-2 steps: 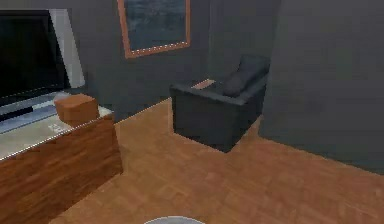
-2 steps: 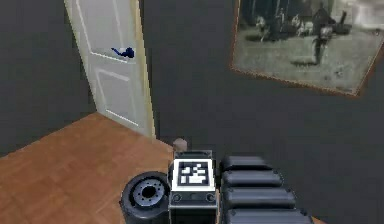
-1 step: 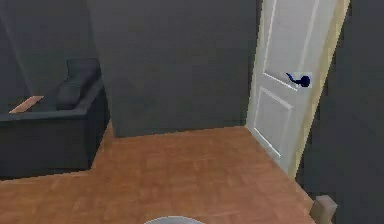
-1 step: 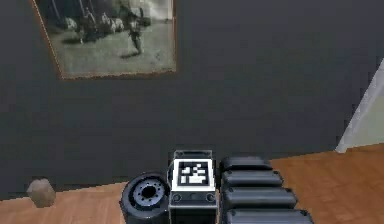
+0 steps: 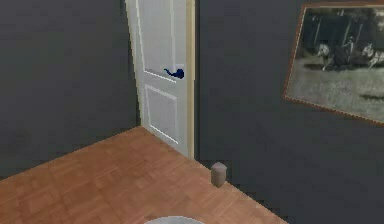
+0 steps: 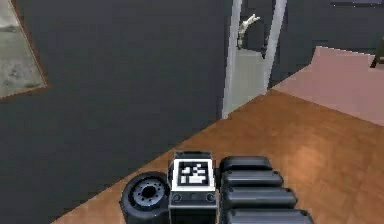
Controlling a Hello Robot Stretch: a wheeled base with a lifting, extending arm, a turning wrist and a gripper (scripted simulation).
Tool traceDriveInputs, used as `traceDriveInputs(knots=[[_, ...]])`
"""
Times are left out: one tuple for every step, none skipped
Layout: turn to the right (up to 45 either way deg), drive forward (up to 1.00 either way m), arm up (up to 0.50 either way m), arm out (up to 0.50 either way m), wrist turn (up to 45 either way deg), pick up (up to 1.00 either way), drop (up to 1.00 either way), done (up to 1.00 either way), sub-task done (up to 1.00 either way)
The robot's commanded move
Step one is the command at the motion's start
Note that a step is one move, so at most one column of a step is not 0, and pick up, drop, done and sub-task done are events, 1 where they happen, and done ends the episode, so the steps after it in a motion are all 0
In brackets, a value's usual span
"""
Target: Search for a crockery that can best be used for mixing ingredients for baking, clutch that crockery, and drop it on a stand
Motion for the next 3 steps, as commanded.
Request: traceDriveInputs(knots=[[0.0, 0.3, 0.0, 0.0, 0.0, 0.0, 0.0, 0.0, 0.0], [-45.0, 0.0, 0.0, 0.0, 0.0, 0.0, 0.0, 0.0, 0.0], [-9.0, 0.0, 0.0, 0.0, 0.0, 0.0, 0.0, 0.0, 0.0]])
